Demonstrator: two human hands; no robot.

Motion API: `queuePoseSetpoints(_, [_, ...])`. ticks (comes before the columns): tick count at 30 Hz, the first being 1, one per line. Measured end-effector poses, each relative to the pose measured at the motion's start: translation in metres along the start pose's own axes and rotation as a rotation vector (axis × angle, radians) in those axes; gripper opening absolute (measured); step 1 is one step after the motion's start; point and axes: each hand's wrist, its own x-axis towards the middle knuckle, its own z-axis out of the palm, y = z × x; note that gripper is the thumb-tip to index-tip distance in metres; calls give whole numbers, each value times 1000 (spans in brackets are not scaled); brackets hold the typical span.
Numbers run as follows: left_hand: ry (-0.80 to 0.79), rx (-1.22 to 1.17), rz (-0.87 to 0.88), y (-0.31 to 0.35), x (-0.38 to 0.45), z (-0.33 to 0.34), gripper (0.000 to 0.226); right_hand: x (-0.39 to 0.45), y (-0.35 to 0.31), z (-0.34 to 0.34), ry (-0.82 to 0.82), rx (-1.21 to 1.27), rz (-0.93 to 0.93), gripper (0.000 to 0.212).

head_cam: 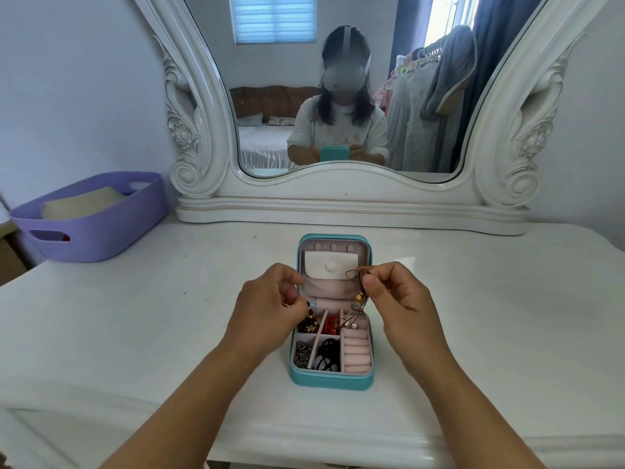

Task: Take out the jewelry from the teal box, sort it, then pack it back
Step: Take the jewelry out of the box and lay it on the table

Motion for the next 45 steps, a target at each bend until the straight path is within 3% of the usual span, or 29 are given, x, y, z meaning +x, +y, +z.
queuePoseSetpoints(6, [40, -346, 12, 20, 4, -9, 33, 0, -4, -4, 15, 20, -10, 13])
queuePoseSetpoints(11, [-39, -505, 133, 48, 2, -5, 37, 2, -6, -13, 36, 40, -17, 11])
queuePoseSetpoints(19, [-202, -617, 283, 97, 4, 25, 40, 2, -19, -53, 140, 103, -46, 11])
queuePoseSetpoints(33, [-416, -646, 196, 119, 1, 96, 37, -7, 1, -121, 322, 71, 88, 13])
queuePoseSetpoints(40, [-358, -647, 231, 129, 8, 103, 36, -7, 6, -129, 267, 184, 130, 21])
queuePoseSetpoints(45, [-258, -691, 261, 136, 16, 99, 34, -7, 5, -122, 75, 221, 209, 14])
